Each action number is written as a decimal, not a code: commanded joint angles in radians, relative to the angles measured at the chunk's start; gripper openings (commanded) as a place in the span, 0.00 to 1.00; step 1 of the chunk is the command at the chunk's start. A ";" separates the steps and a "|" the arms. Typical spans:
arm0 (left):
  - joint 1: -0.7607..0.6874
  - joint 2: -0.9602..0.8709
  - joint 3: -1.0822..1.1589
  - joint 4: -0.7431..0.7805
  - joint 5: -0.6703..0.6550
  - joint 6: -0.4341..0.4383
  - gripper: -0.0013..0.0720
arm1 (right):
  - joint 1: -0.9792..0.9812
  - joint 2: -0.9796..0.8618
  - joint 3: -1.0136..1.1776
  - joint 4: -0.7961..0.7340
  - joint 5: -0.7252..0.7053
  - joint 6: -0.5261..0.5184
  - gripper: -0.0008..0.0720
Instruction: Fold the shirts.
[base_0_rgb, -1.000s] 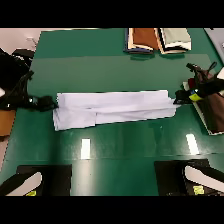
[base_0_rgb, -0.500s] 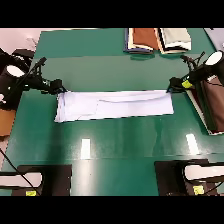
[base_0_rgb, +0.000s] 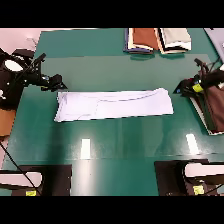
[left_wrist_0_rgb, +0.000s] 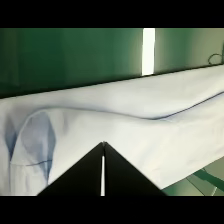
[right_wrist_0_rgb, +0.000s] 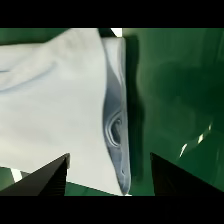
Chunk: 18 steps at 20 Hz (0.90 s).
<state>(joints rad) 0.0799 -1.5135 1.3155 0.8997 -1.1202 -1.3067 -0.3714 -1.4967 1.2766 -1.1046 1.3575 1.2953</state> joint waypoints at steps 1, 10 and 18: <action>-0.041 -0.001 0.006 -0.018 -0.023 -0.005 0.05 | -0.097 -0.019 -0.126 0.131 -0.004 -0.097 0.84; -0.288 -0.002 0.005 -0.018 0.083 -0.121 0.05 | -0.039 -0.170 -0.187 0.300 -0.086 -0.210 0.66; -0.490 -0.052 0.011 -0.010 0.360 -0.212 0.05 | 0.001 0.025 -0.131 0.301 -0.117 -0.243 0.03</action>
<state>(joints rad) -0.3382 -1.5372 1.3201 0.8852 -0.8837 -1.4868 -0.3855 -1.5467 1.1103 -0.8165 1.2259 1.0588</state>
